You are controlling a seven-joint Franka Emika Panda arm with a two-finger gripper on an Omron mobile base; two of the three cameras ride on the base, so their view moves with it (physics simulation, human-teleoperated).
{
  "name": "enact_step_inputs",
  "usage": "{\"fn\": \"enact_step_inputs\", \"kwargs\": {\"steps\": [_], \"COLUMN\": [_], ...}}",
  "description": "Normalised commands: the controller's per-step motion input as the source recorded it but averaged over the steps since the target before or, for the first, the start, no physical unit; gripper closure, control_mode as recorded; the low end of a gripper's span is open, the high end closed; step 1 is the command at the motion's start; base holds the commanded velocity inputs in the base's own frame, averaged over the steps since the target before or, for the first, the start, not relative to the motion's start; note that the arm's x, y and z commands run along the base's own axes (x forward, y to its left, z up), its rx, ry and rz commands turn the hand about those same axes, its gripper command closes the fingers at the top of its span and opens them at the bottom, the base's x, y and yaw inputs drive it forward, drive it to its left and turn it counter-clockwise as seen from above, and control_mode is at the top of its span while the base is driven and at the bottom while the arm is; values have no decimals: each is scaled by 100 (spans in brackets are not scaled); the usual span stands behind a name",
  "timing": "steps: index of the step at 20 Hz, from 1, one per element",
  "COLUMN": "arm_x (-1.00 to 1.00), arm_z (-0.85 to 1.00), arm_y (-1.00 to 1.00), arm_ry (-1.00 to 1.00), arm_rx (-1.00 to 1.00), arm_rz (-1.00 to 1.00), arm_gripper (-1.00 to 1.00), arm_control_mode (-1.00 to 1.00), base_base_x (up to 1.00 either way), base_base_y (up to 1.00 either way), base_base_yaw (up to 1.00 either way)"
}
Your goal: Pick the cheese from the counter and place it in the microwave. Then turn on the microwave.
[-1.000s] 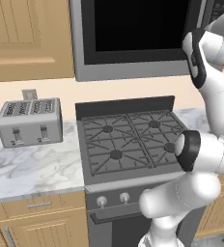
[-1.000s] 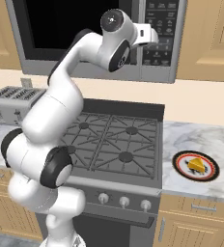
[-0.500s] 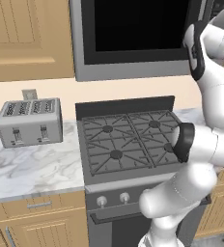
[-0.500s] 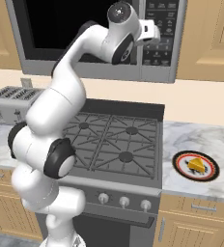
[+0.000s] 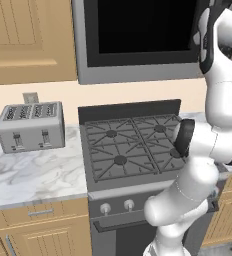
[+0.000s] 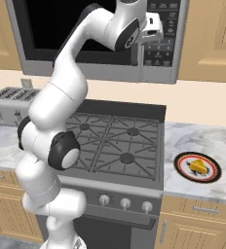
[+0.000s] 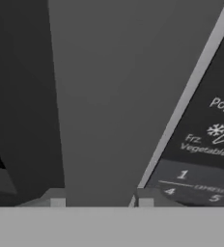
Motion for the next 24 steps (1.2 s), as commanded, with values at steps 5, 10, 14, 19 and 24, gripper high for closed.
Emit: {"fn": "enact_step_inputs", "kwargs": {"steps": [5,10,14,19,24], "arm_x": [-87,-100,-100,-100,-100], "arm_z": [-10,-15,-16,-16,-19], "arm_y": [0,0,0,4,21], "arm_ry": [-17,-26,-33,-32,-26], "arm_rx": [0,0,0,-2,-5], "arm_rz": [0,0,1,1,2], "arm_gripper": [100,100,100,100,100], "arm_control_mode": [-100,-100,-100,-100,-100], "base_base_x": [0,0,0,0,0], "base_base_y": [0,0,0,0,0], "base_base_yaw": [0,0,0,0,0]}}
